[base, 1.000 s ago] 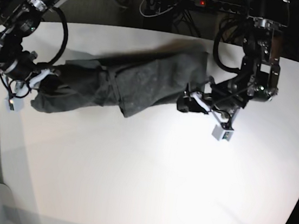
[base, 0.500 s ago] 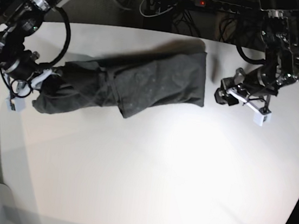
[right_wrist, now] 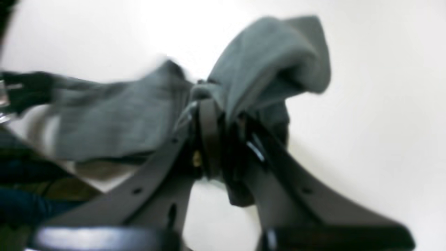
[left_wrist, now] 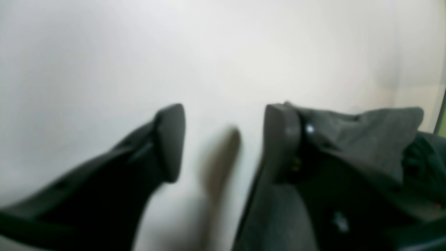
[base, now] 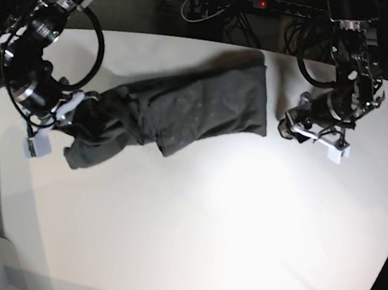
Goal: Layout the t-shirt on the table in an organized manner, then fold the t-shirt properly
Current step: 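Fold the strip end held by the right gripper toward the left gripper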
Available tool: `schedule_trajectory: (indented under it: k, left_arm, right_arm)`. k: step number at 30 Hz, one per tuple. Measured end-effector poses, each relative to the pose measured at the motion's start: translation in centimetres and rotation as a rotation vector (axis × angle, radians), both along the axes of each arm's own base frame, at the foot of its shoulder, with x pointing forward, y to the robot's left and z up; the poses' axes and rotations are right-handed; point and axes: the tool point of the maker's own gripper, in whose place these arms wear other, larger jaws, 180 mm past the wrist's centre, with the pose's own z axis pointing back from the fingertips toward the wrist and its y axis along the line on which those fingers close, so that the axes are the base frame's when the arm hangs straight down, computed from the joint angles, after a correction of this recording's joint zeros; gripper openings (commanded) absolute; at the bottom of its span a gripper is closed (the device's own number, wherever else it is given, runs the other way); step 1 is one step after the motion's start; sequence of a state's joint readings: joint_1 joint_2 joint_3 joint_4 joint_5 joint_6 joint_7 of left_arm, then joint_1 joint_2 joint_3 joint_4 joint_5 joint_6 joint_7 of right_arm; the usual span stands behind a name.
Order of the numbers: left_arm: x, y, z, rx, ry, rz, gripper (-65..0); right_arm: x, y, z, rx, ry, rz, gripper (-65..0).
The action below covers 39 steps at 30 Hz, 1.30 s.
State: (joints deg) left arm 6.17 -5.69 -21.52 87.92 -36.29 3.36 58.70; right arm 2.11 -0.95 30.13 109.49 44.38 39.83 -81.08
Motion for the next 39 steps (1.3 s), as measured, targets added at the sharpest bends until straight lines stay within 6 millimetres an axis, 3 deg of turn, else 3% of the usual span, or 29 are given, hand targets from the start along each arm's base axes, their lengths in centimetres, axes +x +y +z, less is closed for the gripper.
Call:
schedule_trajectory:
  k: [3, 6, 11, 18, 25, 32, 39]
  left_arm:
    - [-0.2, 0.0, -0.4, -0.003, 0.019, -0.002, -58.5]
    - [-0.5, -0.2, -0.6, -0.009, 0.033, -0.005, -65.0]
    - [-0.7, -0.2, -0.6, -0.010, 0.035, -0.003, -65.0]
    - [-2.7, 0.1, -1.1, -0.055, 0.117, -0.010, -65.0]
    - [-2.2, -3.2, -1.5, -0.161, 0.173, 0.076, -65.0]
    - [0.3, -7.6, -2.0, -0.254, 0.186, 0.018, -65.0]
    - [0.9, -8.5, -2.5, -0.296, 0.175, 0.035, -65.0]
  right_arm:
    - [0.0, 2.0, 0.5, 0.009, -0.017, 0.071, -65.0]
    - [-0.3, 2.9, 0.6, 0.038, -0.020, 0.099, -65.0]
    - [-0.3, 3.6, 0.7, 0.058, -0.023, 0.110, -65.0]
    - [-0.4, 3.6, 0.7, 0.057, -0.022, 0.110, -65.0]
    - [-0.4, 5.6, 0.8, 0.101, -0.025, 0.134, -65.0]
    - [-1.3, 7.7, 0.4, 0.132, -0.007, 0.178, -65.0]
    - [-2.7, 11.4, -0.1, 0.174, 0.023, 0.268, -65.0]
